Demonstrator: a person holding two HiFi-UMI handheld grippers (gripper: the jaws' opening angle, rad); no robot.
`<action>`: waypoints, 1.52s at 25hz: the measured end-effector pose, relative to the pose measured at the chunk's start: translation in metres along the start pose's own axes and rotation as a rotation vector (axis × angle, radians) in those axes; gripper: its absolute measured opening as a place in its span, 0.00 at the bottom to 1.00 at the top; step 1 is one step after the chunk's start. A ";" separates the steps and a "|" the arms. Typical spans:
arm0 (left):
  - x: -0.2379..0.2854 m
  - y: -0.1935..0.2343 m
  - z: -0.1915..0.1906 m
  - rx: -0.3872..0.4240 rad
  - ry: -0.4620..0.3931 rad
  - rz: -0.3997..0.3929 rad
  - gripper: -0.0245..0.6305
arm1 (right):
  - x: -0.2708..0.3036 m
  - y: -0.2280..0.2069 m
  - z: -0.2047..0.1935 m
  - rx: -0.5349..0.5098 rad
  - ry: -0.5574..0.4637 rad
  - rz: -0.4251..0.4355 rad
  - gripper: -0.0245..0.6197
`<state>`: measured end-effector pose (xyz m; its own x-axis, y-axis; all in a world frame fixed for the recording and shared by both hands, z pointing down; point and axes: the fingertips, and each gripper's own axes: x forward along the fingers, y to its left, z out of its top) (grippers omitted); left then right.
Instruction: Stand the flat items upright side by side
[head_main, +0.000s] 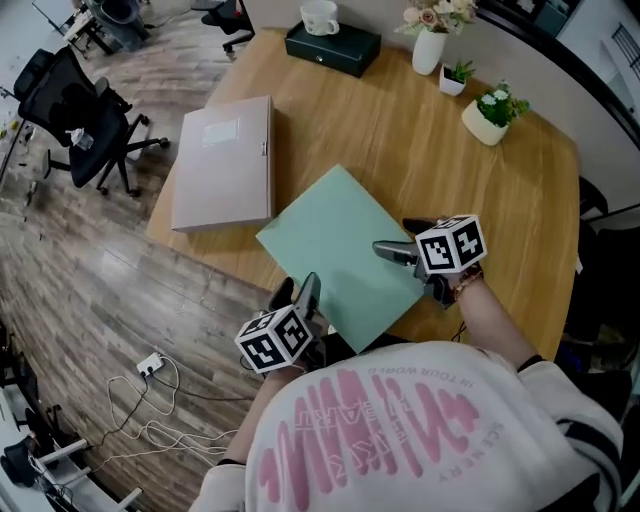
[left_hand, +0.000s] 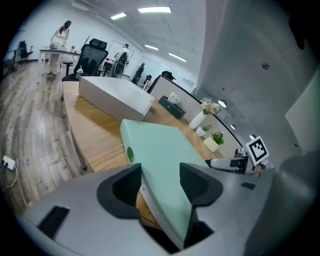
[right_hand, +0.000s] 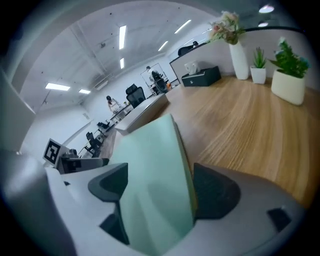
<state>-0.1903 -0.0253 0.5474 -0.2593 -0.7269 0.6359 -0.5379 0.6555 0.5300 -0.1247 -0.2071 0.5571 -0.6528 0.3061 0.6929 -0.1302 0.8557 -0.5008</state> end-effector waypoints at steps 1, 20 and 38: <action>0.004 0.000 0.001 0.021 0.002 0.013 0.42 | 0.007 -0.001 -0.004 -0.003 0.029 0.023 0.69; 0.100 -0.115 -0.064 0.419 0.452 -0.208 0.65 | -0.095 -0.078 -0.107 0.293 -0.068 -0.119 0.61; 0.130 -0.309 0.010 0.839 0.159 -0.610 0.60 | -0.236 -0.123 -0.061 0.160 -0.495 -0.603 0.61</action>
<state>-0.0659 -0.3244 0.4613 0.3188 -0.8113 0.4900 -0.9411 -0.2094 0.2656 0.0909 -0.3590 0.4874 -0.6866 -0.4437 0.5760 -0.6477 0.7332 -0.2072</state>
